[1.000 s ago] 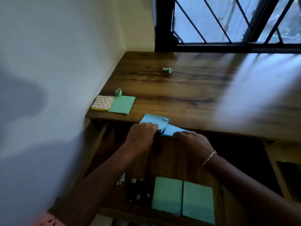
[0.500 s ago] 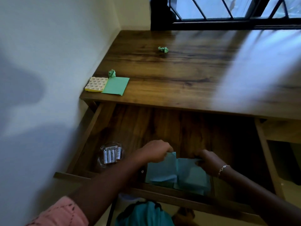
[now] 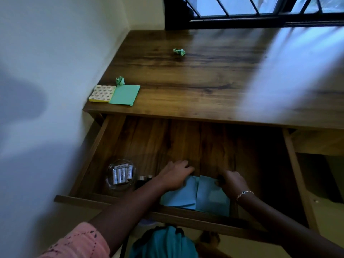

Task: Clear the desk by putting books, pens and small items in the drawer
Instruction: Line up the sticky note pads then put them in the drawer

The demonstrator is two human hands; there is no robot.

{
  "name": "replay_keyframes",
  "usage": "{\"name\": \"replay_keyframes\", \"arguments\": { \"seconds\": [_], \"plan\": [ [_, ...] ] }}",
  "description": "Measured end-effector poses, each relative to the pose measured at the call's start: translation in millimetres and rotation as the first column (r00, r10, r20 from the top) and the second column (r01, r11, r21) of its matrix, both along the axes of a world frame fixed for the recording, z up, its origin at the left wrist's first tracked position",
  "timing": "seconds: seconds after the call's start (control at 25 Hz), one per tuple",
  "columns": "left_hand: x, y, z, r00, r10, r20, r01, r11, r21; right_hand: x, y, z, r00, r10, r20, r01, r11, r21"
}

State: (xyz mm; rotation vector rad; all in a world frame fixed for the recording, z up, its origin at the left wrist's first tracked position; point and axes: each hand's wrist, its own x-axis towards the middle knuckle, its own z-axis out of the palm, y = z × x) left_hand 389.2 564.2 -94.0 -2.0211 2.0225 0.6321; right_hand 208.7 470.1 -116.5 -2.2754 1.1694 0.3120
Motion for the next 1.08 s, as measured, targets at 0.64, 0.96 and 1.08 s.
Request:
{"name": "replay_keyframes", "arguments": {
  "seconds": [0.64, 0.96, 1.08],
  "plan": [
    [120, 10, 35, 0.968, 0.241, 0.068, -0.127, 0.704, -0.698, 121, -7, 63, 0.867, 0.352, 0.352, -0.122, 0.836, -0.536],
    [261, 14, 80, 0.827, 0.497, 0.263, -0.363, 0.829, -0.426, 276, -8, 101, 0.82, 0.557, 0.137, -0.445, 0.768, -0.461],
    [287, 8, 77, 0.809, 0.489, 0.326, -0.371, 0.855, -0.361, 317, -13, 97, 0.797, 0.601, 0.059, -0.512, 0.725, -0.461]
  ]
}}
